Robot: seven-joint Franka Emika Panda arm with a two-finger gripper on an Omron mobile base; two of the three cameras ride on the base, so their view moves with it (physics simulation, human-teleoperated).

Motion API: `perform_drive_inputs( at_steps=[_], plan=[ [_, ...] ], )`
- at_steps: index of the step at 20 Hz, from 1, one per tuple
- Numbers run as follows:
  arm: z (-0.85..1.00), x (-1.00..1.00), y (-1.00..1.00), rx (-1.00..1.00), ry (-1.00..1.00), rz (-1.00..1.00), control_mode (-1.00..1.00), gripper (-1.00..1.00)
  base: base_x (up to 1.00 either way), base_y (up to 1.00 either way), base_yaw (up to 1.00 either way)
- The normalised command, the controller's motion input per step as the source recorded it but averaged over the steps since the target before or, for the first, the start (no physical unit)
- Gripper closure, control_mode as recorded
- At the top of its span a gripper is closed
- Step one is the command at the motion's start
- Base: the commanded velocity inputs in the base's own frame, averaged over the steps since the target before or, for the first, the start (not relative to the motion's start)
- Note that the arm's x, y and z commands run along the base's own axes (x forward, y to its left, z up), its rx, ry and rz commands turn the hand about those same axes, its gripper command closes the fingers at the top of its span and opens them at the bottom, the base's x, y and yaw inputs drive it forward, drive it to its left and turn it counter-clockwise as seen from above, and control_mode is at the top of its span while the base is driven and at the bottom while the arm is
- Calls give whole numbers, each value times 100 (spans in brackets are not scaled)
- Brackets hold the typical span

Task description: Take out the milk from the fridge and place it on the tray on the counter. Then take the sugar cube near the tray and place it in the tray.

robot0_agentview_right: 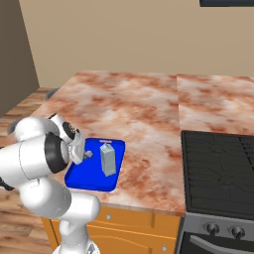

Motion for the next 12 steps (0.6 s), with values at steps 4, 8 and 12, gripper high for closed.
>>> perform_drive_inputs(
  at_steps=[4, 8, 12],
  plan=[
    [-37, 0, -4, 1, 7, 3, -100, 100, 0, 0, 0],
    [-33, 0, -6, 1, 4, 4, -100, 100, 0, 0, 0],
    [-40, 0, -6, 1, 3, 4, -100, 100, 0, 0, 0]
  ],
)
